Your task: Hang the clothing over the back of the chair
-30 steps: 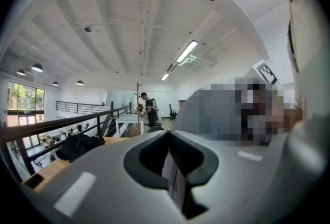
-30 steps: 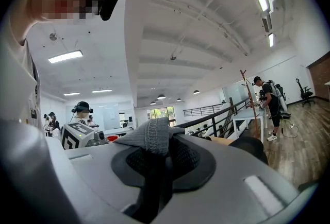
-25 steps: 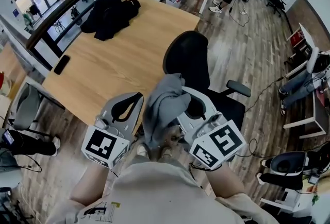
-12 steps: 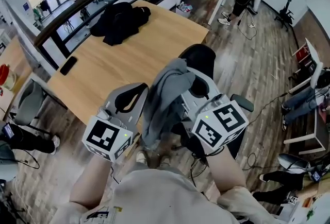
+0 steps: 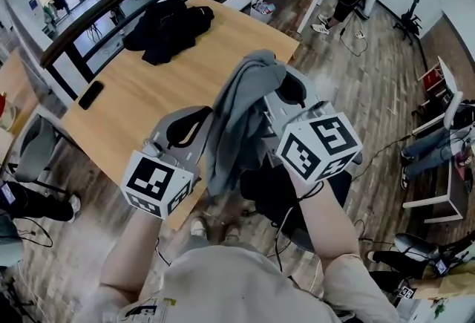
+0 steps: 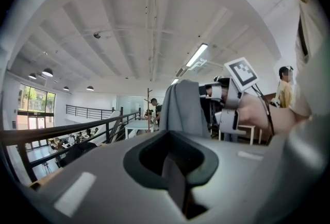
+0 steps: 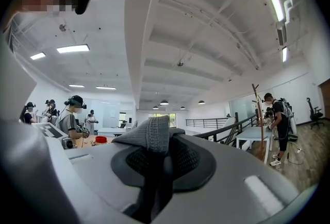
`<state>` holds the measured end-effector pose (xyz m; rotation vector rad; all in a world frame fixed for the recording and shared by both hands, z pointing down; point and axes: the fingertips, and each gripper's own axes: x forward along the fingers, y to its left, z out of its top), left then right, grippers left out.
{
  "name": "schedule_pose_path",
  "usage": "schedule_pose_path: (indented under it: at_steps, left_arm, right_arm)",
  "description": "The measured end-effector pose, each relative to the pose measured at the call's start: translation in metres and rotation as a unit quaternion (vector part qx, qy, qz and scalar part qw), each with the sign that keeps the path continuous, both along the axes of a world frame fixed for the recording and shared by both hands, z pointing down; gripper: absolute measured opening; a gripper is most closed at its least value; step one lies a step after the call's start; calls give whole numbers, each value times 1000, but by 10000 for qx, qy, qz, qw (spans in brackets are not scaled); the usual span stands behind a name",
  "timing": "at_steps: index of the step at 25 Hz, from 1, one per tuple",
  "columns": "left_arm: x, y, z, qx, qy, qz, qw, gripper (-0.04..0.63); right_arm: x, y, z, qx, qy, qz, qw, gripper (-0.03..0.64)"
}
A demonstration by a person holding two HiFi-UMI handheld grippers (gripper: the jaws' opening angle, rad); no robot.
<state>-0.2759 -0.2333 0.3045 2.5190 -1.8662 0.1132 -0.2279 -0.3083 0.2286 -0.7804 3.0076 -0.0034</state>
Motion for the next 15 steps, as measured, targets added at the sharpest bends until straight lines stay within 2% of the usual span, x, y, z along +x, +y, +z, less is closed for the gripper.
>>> schedule_pose_path:
  at_steps: [5, 15]
  left_arm:
    - [-18, -30, 20, -185, 30, -80, 9998, 2]
    - [-46, -68, 72, -666, 120, -195, 9975, 2]
  right_arm:
    - [-21, -42, 23, -160, 62, 140, 9998, 66]
    - [-62, -96, 89, -651, 376, 113, 9971, 66]
